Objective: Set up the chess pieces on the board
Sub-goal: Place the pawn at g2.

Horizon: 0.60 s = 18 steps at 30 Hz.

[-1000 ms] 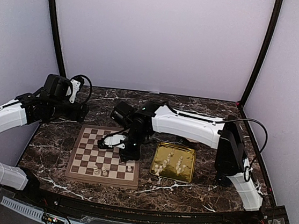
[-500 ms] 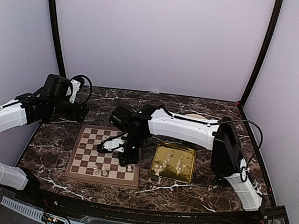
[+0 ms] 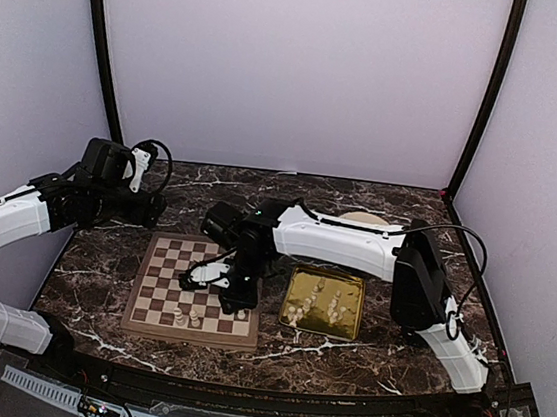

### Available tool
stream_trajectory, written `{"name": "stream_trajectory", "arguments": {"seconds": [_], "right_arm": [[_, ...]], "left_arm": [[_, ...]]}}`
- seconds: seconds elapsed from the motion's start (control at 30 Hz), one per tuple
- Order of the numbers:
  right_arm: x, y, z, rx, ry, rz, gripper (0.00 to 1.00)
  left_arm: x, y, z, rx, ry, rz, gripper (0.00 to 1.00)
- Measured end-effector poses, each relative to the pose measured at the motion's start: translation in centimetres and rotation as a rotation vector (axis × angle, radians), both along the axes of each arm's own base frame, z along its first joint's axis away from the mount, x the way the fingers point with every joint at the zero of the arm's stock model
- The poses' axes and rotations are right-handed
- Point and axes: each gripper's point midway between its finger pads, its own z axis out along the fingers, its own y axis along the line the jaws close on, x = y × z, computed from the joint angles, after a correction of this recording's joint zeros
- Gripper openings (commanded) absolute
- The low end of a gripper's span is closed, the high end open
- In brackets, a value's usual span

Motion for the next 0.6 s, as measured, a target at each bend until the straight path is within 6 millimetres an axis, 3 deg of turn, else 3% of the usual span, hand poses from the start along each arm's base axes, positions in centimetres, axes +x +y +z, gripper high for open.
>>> {"name": "stream_trajectory", "arguments": {"seconds": [0.33,0.6], "right_arm": [[-0.06,0.0,-0.01,-0.001,-0.001,0.002,0.21],[-0.25,0.01,-0.05,-0.006,-0.006,0.006,0.21]], "left_arm": [[-0.01,-0.05,-0.01,-0.001,0.001,-0.003,0.92],[-0.02,-0.08,-0.01,-0.002,0.001,-0.004,0.92]]}}
